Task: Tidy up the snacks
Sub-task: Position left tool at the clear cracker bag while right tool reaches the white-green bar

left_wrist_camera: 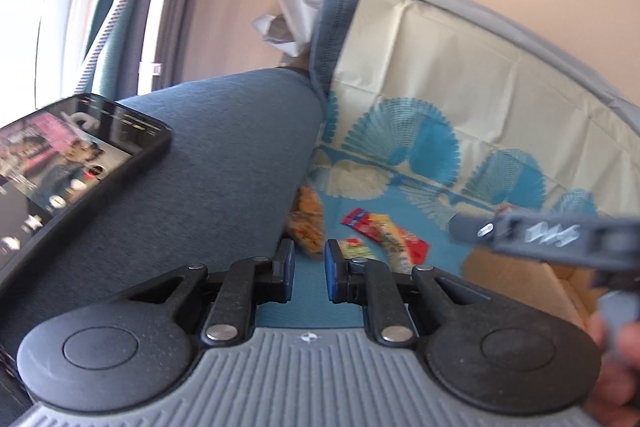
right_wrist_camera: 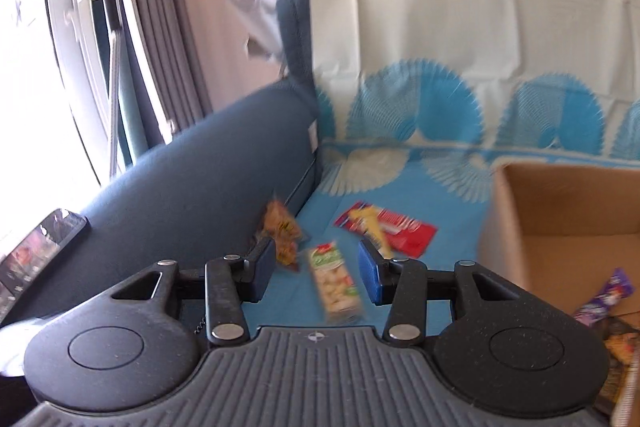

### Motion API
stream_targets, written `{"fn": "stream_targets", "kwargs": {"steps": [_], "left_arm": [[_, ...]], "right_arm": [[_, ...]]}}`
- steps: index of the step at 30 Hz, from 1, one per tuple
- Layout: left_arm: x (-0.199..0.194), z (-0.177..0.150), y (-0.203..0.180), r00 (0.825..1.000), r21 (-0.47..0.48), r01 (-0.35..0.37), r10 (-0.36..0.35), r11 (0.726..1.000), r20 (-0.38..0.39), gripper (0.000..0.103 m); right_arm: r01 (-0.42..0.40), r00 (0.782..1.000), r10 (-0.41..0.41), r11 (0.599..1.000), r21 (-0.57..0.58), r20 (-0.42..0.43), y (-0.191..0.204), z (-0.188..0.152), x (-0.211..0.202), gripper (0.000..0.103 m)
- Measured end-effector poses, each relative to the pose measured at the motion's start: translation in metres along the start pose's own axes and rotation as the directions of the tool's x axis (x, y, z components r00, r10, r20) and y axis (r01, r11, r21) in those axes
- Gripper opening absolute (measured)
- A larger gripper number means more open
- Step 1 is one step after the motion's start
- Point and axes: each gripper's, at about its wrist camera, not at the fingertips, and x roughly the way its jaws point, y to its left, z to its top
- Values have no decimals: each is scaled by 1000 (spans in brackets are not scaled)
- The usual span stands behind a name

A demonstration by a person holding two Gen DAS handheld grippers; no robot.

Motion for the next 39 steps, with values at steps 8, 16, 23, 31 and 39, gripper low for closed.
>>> {"fn": "stream_targets", "kwargs": {"steps": [8,16,23,31,39], "left_arm": [[12,47,-4,998,15,15,-14,1000,-68,37],[96,66,-36,985,129,13,9,992,-171,43],[178,37,-79,963,381,-172,236,908,-128,65],[253,-5,-114,877,640,-347,478,686,-37,46],[212,19,-100,925,533,-232,354,814,-136,21]], "right_arm": [[124,973,-123,992,-6,-195,-11,-31,124,75],[91,976,-88,996,6,-197,-23,-58,137,38],[180,970,-172,983,35,-174,-26,-96,64,38],[204,962,-195,979,28,-191,-30,-120,33,39],[144,965,-144,989,-13,-220,-26,-122,15,39]]}}
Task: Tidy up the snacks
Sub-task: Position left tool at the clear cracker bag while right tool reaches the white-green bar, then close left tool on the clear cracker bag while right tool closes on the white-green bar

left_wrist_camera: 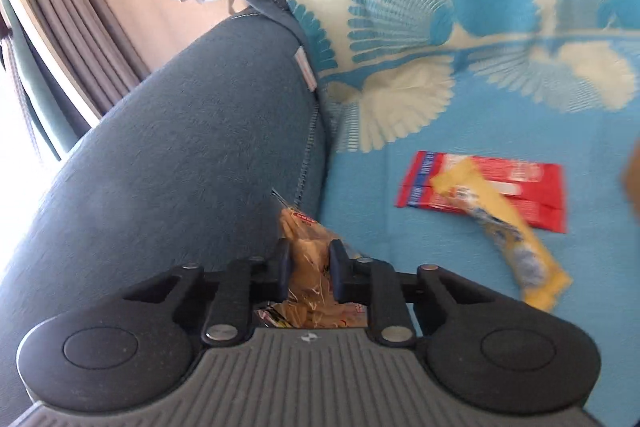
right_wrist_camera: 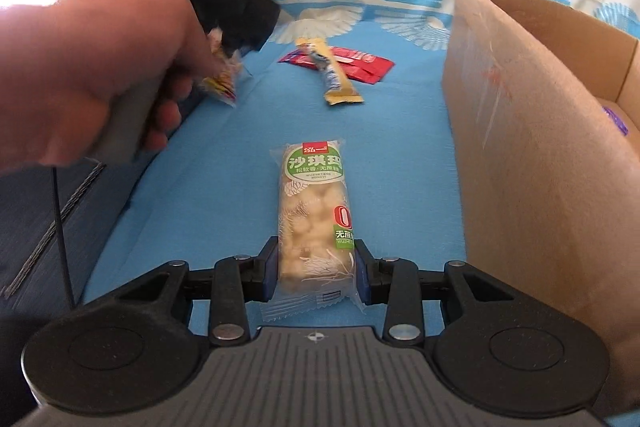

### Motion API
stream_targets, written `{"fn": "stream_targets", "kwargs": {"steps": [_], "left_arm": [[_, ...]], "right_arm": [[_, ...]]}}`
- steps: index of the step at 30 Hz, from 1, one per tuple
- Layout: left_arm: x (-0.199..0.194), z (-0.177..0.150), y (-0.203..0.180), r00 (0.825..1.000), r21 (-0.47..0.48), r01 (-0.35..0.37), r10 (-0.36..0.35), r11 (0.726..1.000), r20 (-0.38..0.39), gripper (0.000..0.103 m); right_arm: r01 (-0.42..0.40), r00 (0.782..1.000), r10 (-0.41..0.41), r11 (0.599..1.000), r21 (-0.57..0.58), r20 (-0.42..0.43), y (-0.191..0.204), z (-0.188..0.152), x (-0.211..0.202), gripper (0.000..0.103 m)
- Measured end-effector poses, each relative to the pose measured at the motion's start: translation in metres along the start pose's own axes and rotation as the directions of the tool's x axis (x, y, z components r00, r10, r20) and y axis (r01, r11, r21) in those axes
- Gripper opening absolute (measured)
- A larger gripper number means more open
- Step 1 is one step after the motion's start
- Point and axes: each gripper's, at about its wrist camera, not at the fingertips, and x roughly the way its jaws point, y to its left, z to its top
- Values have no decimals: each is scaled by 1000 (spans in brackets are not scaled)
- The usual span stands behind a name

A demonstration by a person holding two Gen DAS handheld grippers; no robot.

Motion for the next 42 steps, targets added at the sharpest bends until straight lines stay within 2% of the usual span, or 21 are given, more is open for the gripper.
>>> {"fn": "stream_targets", "kwargs": {"steps": [3,6,9,12,15,16,18,19,21,23,26,31,35,42], "left_arm": [[-35,-11,17,997,-54,74,-74,996,6,20],[-75,-28,38,984,-124,179,-179,976,15,20],[-112,-52,58,941,-175,335,-336,926,25,20],[-137,-85,66,883,-161,464,-469,871,9,20],[-142,-121,69,866,-211,477,-498,853,-54,20],[-138,-131,72,850,-265,484,-520,834,-82,20],[-130,-138,84,812,-388,501,-576,774,-101,20],[-126,-140,86,796,-418,505,-595,755,-112,20],[-122,-142,84,765,-432,523,-628,735,-143,22],[-120,-140,79,747,-410,547,-647,730,-156,26],[-116,-135,69,748,-382,543,-638,748,-184,35],[-111,-133,55,768,-327,523,-602,787,-218,50],[-111,-133,46,776,-261,517,-576,815,-258,51],[-106,-138,45,766,-258,519,-577,815,-281,53]], "right_arm": [[-10,1000,10,999,-34,-3,3,-5,-12,39],[-16,1000,16,999,-51,-6,4,-9,-25,39],[-24,1000,24,997,-77,-5,5,-17,-38,39],[-5,1000,5,996,-93,-1,4,-31,-52,39],[4,1000,-4,996,-84,-5,4,-46,-64,39],[3,1000,-3,997,-83,-8,4,-50,-67,39],[-3,1000,2,998,-68,-19,1,-56,-71,39],[1,1000,-2,998,-65,-21,0,-58,-72,39],[5,1000,-6,998,-62,-17,-3,-59,-74,39],[-18,1000,17,998,-61,-22,-5,-60,-74,39],[-46,999,46,996,-81,-5,-7,-63,-76,42],[-71,997,73,993,-90,22,-11,-62,-79,48],[-87,995,90,993,-78,34,-15,-61,-80,57],[-104,994,105,993,-54,28,-20,-61,-74,58]]}}
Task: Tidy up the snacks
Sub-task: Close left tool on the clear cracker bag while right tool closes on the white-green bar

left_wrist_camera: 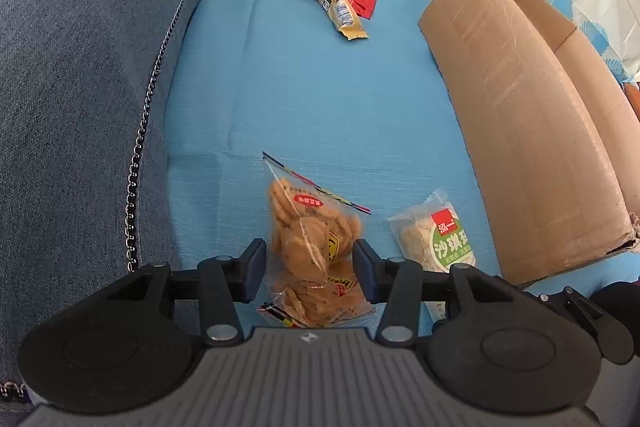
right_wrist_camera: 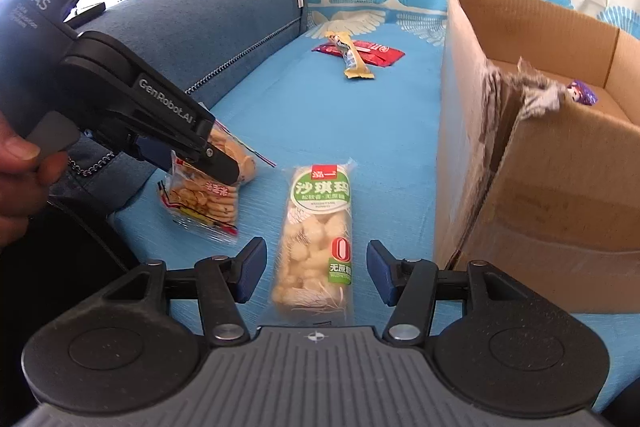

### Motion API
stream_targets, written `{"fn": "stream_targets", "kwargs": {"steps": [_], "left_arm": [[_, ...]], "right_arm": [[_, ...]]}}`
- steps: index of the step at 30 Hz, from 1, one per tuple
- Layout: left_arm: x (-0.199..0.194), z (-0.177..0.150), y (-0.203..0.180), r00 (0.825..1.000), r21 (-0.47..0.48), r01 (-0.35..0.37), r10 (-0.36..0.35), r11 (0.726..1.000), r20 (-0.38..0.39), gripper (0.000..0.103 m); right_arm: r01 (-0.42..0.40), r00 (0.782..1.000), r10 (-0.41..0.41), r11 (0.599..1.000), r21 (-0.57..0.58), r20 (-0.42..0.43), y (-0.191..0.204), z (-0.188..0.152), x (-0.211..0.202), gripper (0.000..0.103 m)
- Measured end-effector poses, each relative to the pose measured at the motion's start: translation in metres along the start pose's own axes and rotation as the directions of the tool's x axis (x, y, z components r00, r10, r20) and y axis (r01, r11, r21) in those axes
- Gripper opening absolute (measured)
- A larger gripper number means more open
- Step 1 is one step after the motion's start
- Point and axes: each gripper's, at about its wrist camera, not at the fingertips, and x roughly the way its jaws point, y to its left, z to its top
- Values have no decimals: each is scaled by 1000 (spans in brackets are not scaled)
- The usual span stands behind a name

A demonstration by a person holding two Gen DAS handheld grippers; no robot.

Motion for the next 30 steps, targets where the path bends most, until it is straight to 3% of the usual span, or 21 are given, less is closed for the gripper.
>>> {"fn": "stream_targets", "kwargs": {"steps": [7,12,14,30], "left_arm": [[5,2,0,1000,5,-4,4,1000,-8,54],[5,1,-3,1000,13,-10,10,1000,-6,54],[6,1,-3,1000,14,-8,8,1000,-9,54],[14,4,-4,1000,27,3,-3,1000,-7,53]], "right_arm": [[-1,1000,1,1000,-4,12,0,0,-1,55],[-3,1000,3,1000,1,10,-2,0,-1,39],[-1,1000,1,1000,2,13,-2,0,-1,38],[9,1000,-9,1000,-12,20,1,-1,-2,38]]}}
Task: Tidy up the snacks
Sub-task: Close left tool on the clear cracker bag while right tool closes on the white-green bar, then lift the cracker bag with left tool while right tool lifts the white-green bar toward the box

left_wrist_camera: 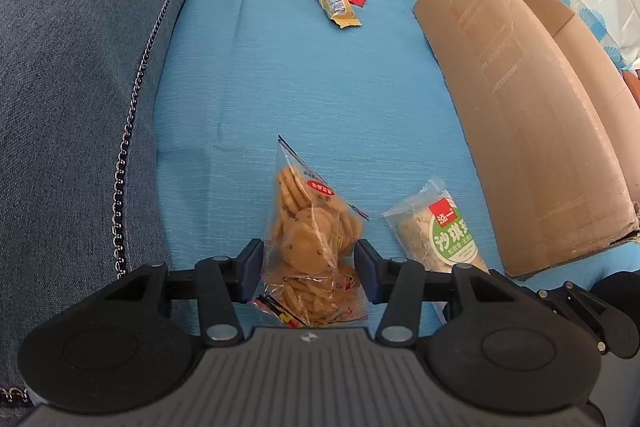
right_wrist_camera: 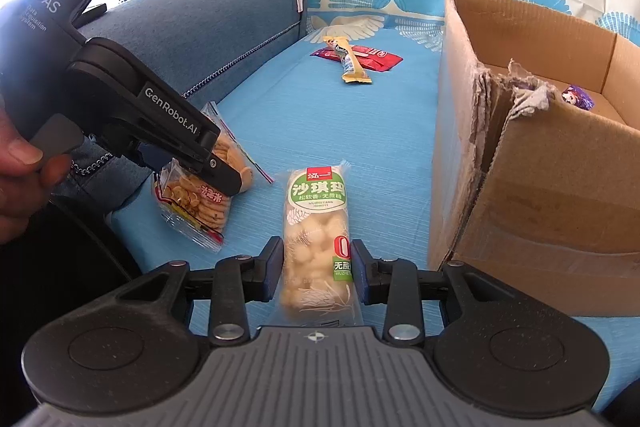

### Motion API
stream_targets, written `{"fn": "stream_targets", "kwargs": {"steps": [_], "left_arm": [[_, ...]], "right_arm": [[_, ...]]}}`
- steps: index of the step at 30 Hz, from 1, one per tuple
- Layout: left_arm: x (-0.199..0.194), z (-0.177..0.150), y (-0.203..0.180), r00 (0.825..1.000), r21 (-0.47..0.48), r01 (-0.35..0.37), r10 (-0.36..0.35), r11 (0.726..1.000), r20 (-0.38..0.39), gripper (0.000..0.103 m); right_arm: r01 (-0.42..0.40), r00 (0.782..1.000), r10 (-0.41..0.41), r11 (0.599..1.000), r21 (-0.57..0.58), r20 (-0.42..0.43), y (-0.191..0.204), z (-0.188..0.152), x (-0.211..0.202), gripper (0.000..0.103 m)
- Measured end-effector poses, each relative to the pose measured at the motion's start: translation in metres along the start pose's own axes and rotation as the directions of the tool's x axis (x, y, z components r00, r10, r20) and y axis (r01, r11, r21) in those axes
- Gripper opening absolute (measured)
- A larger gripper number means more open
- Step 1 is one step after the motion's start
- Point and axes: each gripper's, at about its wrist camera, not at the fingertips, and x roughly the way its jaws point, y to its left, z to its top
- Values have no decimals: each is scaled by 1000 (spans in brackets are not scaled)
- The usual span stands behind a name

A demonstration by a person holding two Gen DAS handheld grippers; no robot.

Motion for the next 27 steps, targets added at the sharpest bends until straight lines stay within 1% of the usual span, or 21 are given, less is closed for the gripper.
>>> {"fn": "stream_targets", "kwargs": {"steps": [5,13,21,24,27], "left_arm": [[-5,-3,-1,1000,4,0,0,1000,18,49],[-11,-5,-1,999,6,-2,2,1000,40,46],[-19,-9,-2,998,8,-3,2,1000,60,45],[-22,-9,0,998,5,3,-3,1000,64,45],[-23,-10,1,998,7,7,-8,1000,62,45]], "right_arm": [[6,1000,-6,1000,-2,5,1,-1,-1,37],[19,999,-19,1000,-1,43,0,1,-6,37],[29,998,-28,999,-18,57,2,0,-11,37],[31,998,-30,999,-27,49,4,-1,-11,37],[22,1000,-22,999,-33,4,4,-3,-6,38]]}}
